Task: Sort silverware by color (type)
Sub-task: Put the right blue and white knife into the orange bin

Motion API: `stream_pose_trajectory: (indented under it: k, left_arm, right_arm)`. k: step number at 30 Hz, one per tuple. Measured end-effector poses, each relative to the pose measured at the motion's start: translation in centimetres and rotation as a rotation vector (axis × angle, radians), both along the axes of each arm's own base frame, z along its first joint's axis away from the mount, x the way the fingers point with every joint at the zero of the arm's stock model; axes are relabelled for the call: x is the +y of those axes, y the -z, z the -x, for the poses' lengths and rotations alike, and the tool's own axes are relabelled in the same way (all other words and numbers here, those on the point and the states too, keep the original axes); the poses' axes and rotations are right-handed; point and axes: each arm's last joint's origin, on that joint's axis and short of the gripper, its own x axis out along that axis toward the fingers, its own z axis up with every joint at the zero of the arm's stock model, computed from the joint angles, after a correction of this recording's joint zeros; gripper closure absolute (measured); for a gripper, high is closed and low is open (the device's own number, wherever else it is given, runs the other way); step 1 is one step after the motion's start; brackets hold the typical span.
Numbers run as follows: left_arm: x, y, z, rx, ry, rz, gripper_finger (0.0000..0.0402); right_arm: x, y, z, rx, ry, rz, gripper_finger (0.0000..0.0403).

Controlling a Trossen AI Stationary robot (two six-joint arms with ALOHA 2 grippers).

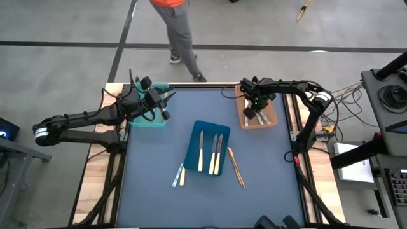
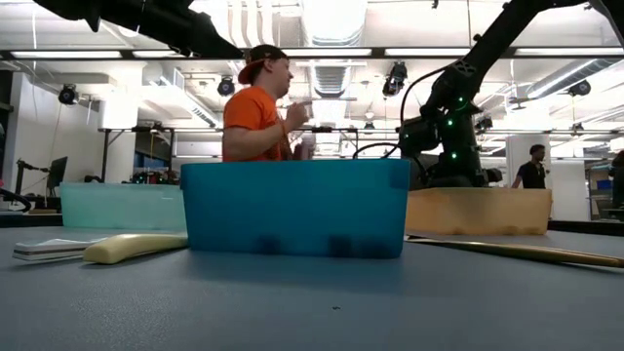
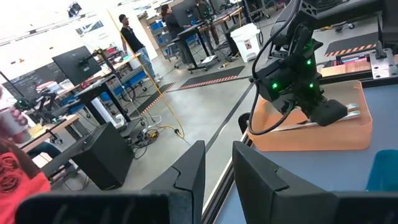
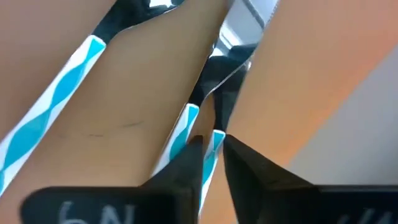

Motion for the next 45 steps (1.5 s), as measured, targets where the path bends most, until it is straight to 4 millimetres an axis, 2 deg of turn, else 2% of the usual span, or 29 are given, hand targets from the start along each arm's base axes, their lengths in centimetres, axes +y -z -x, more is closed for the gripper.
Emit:
stream_pose_trajectory:
  k: [4, 17, 27, 45]
  left_arm:
    - [0.0, 0.0, 0.0, 0.000, 0.000, 0.000, 0.0338]
    - [0.0, 0.1, 0.0, 0.012, 0.000, 0.001, 0.0338]
    - [0.0, 0.2, 0.0, 0.017, 0.000, 0.002, 0.0338]
    - [0.0, 0.3, 0.0, 0.034, 0.000, 0.004, 0.0338]
  right_arm:
    - [0.0, 0.0, -0.1, -0.007, 0.041, 0.011, 0.0386]
    - [0.0, -1.0, 0.1, -0.058, 0.307, 0.077, 0.0385]
    - [-0.2, -2.0, -0.1, -0.112, 0.587, 0.128, 0.0385]
    - [-0.4, -2.6, -0.1, -0.083, 0.667, 0.199, 0.0385]
